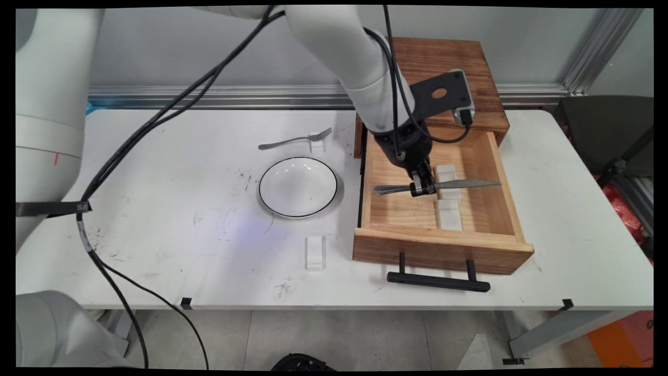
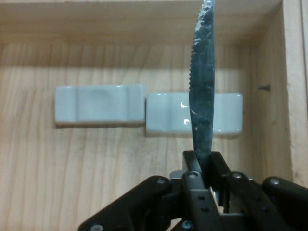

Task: Place the picked object into the drawer

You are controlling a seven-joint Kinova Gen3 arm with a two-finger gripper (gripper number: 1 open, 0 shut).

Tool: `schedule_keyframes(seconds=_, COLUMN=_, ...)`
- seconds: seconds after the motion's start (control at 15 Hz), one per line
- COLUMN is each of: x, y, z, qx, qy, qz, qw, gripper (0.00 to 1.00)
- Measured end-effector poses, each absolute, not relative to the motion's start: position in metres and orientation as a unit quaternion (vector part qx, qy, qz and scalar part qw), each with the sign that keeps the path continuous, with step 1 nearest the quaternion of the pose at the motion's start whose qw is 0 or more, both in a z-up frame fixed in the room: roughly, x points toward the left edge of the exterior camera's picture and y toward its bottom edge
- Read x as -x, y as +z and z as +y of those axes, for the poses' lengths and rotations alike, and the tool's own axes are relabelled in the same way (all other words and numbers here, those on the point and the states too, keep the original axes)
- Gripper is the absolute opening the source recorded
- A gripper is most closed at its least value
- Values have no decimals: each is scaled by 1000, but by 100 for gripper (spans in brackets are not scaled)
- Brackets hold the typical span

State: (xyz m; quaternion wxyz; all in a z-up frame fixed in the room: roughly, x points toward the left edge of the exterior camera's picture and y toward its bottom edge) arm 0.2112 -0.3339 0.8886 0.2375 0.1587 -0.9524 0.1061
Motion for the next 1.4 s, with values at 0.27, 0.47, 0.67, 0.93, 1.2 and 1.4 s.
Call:
schedule_keyframes(seconds=0.27, x=-206, y=876, z=-336, qx=-167, qy=107, qz=-949, qw=244, gripper=0)
schedule_keyframes(seconds=0.47, x=-201, y=867, z=-337, qx=-167, qy=110, qz=-948, qw=247, gripper=0)
schedule_keyframes(seconds=0.67, x=-199, y=861, z=-339, qx=-166, qy=111, qz=-948, qw=248, gripper=0)
schedule_keyframes(seconds=0.93, x=-197, y=851, z=-340, qx=-164, qy=109, qz=-949, qw=247, gripper=0)
schedule_keyframes(seconds=1.2, x=-197, y=845, z=-339, qx=-161, qy=107, qz=-950, qw=246, gripper=0)
schedule_keyframes(seconds=1.4, x=-198, y=841, z=-338, qx=-159, qy=104, qz=-951, qw=245, gripper=0)
